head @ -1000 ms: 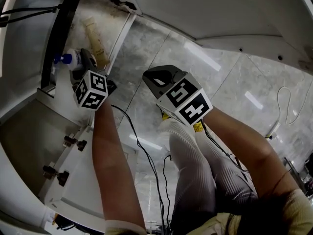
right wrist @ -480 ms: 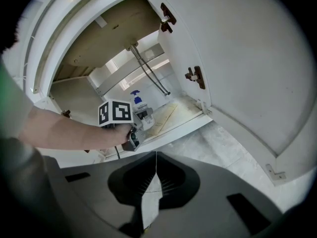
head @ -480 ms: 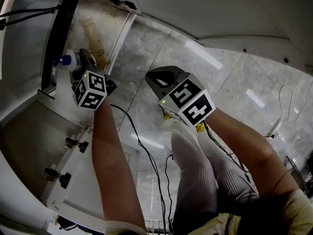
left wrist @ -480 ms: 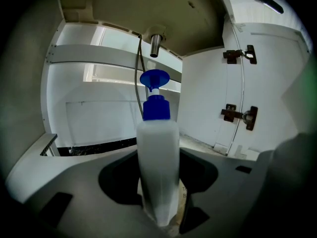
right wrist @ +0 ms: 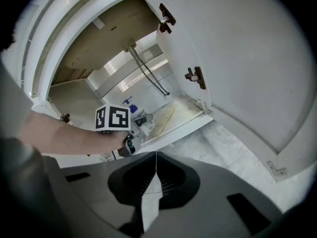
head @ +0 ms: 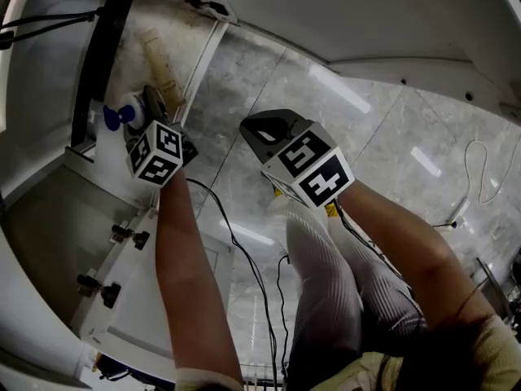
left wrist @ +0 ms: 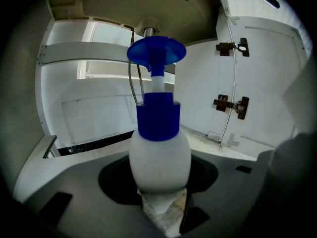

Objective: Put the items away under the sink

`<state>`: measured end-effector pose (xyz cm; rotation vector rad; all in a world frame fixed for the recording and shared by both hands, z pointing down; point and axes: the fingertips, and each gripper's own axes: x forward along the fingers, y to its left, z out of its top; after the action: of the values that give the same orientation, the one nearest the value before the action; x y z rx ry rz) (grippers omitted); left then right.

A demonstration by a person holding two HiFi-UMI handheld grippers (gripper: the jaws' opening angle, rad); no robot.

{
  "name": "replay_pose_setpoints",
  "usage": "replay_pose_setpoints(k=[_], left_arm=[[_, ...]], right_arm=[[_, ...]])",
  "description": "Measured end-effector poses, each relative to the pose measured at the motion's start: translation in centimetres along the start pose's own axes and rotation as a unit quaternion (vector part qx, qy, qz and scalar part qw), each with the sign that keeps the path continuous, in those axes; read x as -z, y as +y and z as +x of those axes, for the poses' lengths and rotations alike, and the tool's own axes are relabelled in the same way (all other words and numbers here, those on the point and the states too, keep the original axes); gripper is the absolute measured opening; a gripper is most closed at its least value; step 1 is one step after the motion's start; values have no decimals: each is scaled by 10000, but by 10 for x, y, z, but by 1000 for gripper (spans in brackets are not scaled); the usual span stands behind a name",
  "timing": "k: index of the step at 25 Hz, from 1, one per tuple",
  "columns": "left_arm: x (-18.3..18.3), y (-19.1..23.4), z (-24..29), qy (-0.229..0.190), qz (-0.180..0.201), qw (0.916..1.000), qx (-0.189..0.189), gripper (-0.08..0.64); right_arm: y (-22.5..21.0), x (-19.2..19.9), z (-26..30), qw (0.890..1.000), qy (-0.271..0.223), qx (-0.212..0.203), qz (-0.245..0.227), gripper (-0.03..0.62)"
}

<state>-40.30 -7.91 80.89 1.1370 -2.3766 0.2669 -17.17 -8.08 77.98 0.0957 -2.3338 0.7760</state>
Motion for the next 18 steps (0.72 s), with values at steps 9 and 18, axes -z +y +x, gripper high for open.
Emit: replay_pose_setpoints(k=[9,18], left_arm=[[4,-5,-4,55,86,9999,-11,231],[28,3,-30,533,-40,9984,-207,285]], right_arm=[[8,-3,-2,10000,-63,-7,12,26],[10,-6,-10,9998,1,214,-39,26]])
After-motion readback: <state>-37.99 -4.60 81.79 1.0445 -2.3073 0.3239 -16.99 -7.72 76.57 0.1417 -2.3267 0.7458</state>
